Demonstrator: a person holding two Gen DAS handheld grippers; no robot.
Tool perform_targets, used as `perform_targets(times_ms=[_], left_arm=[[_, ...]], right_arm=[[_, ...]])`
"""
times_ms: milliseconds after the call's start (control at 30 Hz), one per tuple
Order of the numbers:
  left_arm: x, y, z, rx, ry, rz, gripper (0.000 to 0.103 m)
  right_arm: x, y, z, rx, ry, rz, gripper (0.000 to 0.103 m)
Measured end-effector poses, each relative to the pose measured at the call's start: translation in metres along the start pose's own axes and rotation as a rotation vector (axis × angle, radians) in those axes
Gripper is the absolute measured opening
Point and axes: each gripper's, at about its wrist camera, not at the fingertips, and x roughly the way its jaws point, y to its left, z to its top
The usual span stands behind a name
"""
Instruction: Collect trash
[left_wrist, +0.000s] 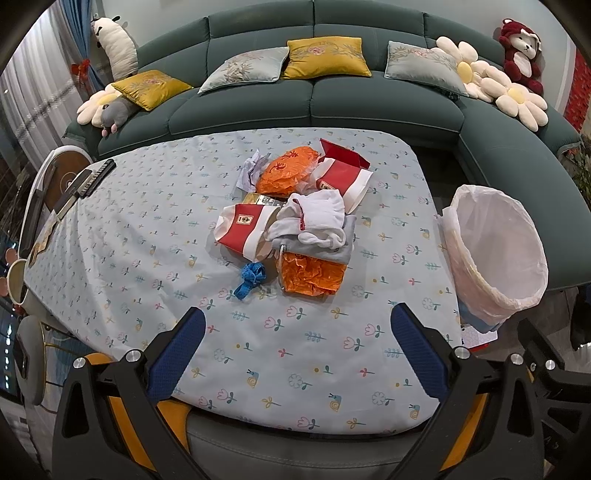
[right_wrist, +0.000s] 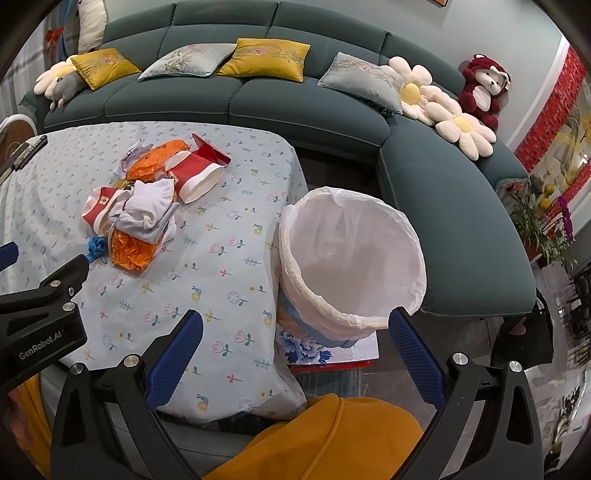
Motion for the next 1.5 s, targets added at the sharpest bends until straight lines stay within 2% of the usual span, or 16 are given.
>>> perform_targets(times_ms=[1500], left_arm=[[-0.0033, -0.0033, -0.0038, 0.003, -0.005, -0.005, 0.095]], right_arm=[[-0.0049, -0.0062, 0.0012, 0.021, -0.016, -0.023, 0.096]])
